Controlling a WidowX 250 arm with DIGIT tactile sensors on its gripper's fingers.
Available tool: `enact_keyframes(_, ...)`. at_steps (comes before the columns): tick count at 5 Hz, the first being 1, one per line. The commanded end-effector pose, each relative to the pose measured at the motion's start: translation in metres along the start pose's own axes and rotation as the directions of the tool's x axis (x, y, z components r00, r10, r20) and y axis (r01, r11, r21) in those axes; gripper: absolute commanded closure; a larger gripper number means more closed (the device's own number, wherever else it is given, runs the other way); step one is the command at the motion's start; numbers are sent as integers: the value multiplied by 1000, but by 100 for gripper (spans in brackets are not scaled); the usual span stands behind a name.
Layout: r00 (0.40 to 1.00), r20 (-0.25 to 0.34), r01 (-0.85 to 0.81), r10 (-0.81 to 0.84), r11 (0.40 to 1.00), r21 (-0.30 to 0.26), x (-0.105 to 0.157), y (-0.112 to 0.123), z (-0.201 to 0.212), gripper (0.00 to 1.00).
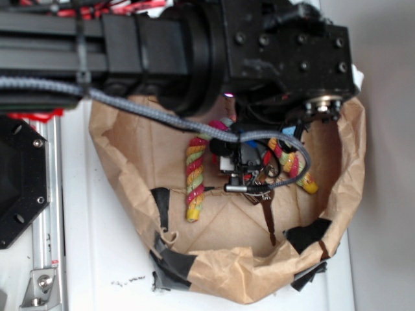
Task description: Grab the multicolored rope.
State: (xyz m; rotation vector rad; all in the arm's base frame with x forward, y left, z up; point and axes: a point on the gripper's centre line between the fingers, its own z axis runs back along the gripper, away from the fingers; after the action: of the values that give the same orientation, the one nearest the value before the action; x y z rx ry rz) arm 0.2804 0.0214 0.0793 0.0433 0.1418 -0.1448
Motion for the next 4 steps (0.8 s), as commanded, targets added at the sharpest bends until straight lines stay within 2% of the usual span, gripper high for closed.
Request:
enact_keyframes(1, 942, 263, -156, 208, 966, -206, -41, 9, 54, 0)
enact_keyframes(2, 942, 263, -156, 208, 966, -206, -41, 9, 54, 0)
enact_keyframes(3, 972, 195, -104, 132, 984, -146, -46, -4, 12, 0)
enact_keyframes(4, 984, 146, -70, 103, 974, -215, -40, -9, -26, 0)
